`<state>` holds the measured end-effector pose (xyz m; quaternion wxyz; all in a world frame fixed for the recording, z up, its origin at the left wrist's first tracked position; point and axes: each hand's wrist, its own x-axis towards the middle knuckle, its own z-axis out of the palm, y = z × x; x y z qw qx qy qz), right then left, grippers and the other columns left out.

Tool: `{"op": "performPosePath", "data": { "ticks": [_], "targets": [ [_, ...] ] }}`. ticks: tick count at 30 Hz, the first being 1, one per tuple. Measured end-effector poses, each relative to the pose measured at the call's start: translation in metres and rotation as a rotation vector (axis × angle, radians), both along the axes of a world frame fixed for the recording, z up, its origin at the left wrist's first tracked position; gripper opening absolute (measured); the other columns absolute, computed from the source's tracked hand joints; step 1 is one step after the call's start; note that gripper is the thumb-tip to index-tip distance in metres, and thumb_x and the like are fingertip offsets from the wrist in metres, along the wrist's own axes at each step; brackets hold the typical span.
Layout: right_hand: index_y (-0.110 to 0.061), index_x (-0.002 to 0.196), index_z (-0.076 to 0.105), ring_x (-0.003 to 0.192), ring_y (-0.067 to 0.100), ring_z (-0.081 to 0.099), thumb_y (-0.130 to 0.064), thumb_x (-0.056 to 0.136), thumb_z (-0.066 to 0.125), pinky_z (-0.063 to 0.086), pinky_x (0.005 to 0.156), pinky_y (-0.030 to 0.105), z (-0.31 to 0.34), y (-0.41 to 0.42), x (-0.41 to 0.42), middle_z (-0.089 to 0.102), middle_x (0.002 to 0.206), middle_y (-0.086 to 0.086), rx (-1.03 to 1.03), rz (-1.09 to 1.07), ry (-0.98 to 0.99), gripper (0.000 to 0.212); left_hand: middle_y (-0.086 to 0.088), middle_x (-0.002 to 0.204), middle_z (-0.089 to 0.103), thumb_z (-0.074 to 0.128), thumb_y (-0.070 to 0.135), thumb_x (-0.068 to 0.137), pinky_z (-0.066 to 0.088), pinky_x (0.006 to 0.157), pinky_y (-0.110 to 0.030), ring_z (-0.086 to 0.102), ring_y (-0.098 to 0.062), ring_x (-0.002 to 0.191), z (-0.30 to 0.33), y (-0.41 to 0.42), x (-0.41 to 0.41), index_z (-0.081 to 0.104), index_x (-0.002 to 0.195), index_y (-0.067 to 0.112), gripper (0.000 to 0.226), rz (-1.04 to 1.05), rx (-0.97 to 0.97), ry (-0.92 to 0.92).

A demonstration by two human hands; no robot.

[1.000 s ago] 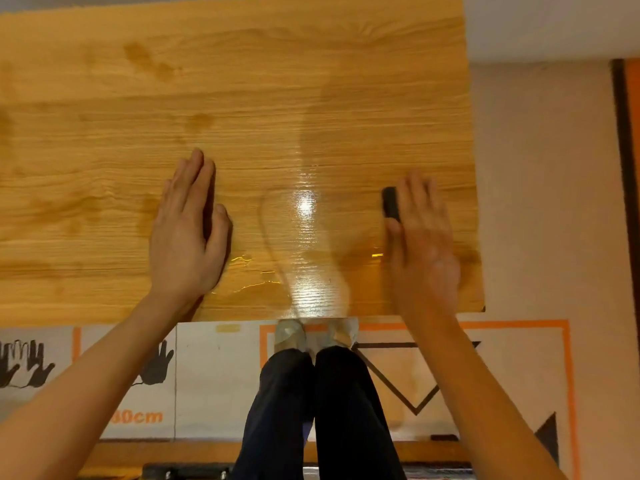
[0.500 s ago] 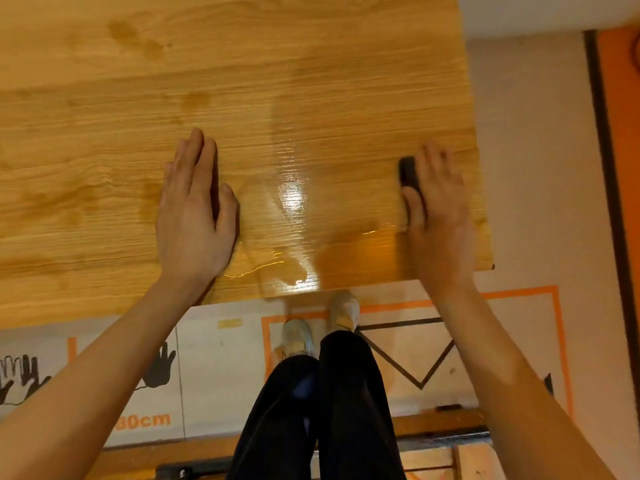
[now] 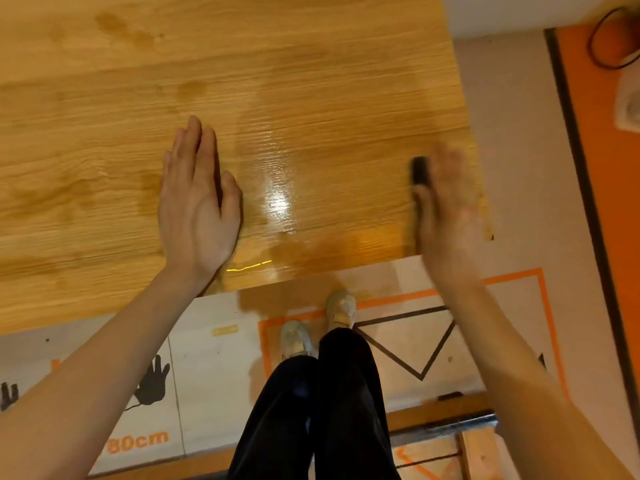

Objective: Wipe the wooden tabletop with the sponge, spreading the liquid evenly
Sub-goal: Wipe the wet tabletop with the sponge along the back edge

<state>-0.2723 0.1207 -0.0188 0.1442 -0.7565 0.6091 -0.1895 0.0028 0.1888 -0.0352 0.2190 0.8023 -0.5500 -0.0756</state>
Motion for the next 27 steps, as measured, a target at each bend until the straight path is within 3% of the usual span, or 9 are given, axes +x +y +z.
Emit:
{"op": "performPosePath", "data": {
  "ticks": [4, 7, 11, 13, 15, 18, 22, 25, 27],
  "targets": [
    [-0.005, 0.149, 0.027, 0.149, 0.028, 0.012, -0.007, 0.102, 0.039, 0.009, 0.124, 0.036, -0.006, 0.018, 0.015, 0.024, 0.158, 0.011, 0.001, -0.284, -0.074, 0.049, -0.022, 0.163, 0.028, 0.039, 0.017, 0.105, 0.019, 0.125, -0.049, 0.024, -0.039, 0.153, 0.0, 0.002, 0.0, 0.036, 0.153, -0.005, 0.053, -0.011, -0.014, -0.018],
    [-0.006, 0.15, 0.021, 0.149, 0.027, 0.015, -0.009, 0.101, 0.046, 0.017, 0.123, 0.038, -0.013, 0.076, 0.102, 0.023, 0.159, 0.01, -0.117, 0.028, 0.017, 0.056, -0.021, 0.164, 0.027, 0.038, 0.018, 0.106, 0.018, 0.126, -0.048, 0.023, -0.037, 0.154, 0.0, 0.001, 0.0, 0.034, 0.154, -0.004, 0.053, -0.015, -0.005, -0.023],
    [-0.005, 0.138, 0.05, 0.141, 0.027, 0.037, -0.006, 0.091, 0.065, 0.036, 0.114, 0.042, -0.007, 0.082, 0.103, 0.047, 0.146, 0.011, -0.15, 0.332, -0.014, 0.049, -0.019, 0.166, 0.024, 0.036, 0.02, 0.107, 0.013, 0.127, -0.045, 0.019, -0.035, 0.155, 0.001, 0.002, 0.002, 0.031, 0.155, -0.002, 0.053, -0.03, 0.019, -0.03],
    [0.0, 0.135, 0.051, 0.138, 0.03, 0.04, -0.001, 0.091, 0.063, 0.039, 0.112, 0.047, -0.008, 0.057, 0.049, 0.049, 0.143, 0.016, -0.14, 0.203, -0.032, 0.046, -0.018, 0.166, 0.024, 0.037, 0.019, 0.106, 0.011, 0.128, -0.042, 0.018, -0.034, 0.156, 0.001, 0.001, 0.003, 0.031, 0.156, -0.002, 0.054, -0.025, 0.021, -0.016],
    [-0.004, 0.143, 0.042, 0.145, 0.028, 0.028, -0.01, 0.1, 0.049, 0.027, 0.119, 0.046, -0.006, 0.032, -0.005, 0.038, 0.152, 0.013, -0.033, -0.106, -0.083, 0.044, -0.017, 0.166, 0.023, 0.037, 0.019, 0.106, 0.008, 0.128, -0.04, 0.017, -0.033, 0.156, 0.0, 0.001, 0.002, 0.031, 0.156, -0.002, 0.054, -0.016, 0.023, -0.007],
    [-0.001, 0.146, 0.034, 0.148, 0.032, 0.018, -0.008, 0.1, 0.041, 0.017, 0.122, 0.045, -0.01, 0.029, 0.002, 0.03, 0.155, 0.016, -0.039, -0.394, -0.126, 0.047, -0.017, 0.167, 0.022, 0.036, 0.02, 0.106, 0.007, 0.128, -0.038, 0.016, -0.032, 0.156, 0.0, 0.001, 0.0, 0.03, 0.156, -0.001, 0.055, -0.012, 0.024, -0.012],
    [-0.002, 0.147, 0.031, 0.149, 0.033, 0.013, -0.022, 0.096, 0.025, 0.011, 0.123, 0.045, -0.015, 0.093, 0.108, 0.027, 0.156, 0.018, -0.069, 0.059, -0.05, 0.055, -0.015, 0.167, 0.021, 0.035, 0.02, 0.106, 0.008, 0.128, -0.041, 0.014, -0.031, 0.157, 0.002, -0.001, 0.001, 0.028, 0.157, 0.0, 0.055, -0.016, 0.039, -0.007],
    [-0.012, 0.142, 0.045, 0.145, 0.022, 0.028, -0.011, 0.095, 0.058, 0.019, 0.122, 0.036, -0.014, 0.108, 0.116, 0.041, 0.151, 0.004, -0.116, 0.299, -0.058, 0.049, -0.017, 0.167, 0.022, 0.034, 0.021, 0.107, 0.012, 0.127, -0.044, 0.017, -0.033, 0.156, 0.0, 0.0, 0.002, 0.029, 0.157, -0.001, 0.055, -0.03, 0.031, -0.026],
    [-0.01, 0.14, 0.048, 0.143, 0.022, 0.033, -0.009, 0.095, 0.061, 0.029, 0.119, 0.039, -0.013, 0.091, 0.076, 0.045, 0.149, 0.005, -0.107, 0.315, -0.03, 0.047, -0.018, 0.166, 0.024, 0.035, 0.02, 0.107, 0.013, 0.127, -0.044, 0.019, -0.034, 0.155, -0.001, 0.0, 0.003, 0.031, 0.156, -0.002, 0.054, -0.032, 0.026, -0.039]
  ]
}}
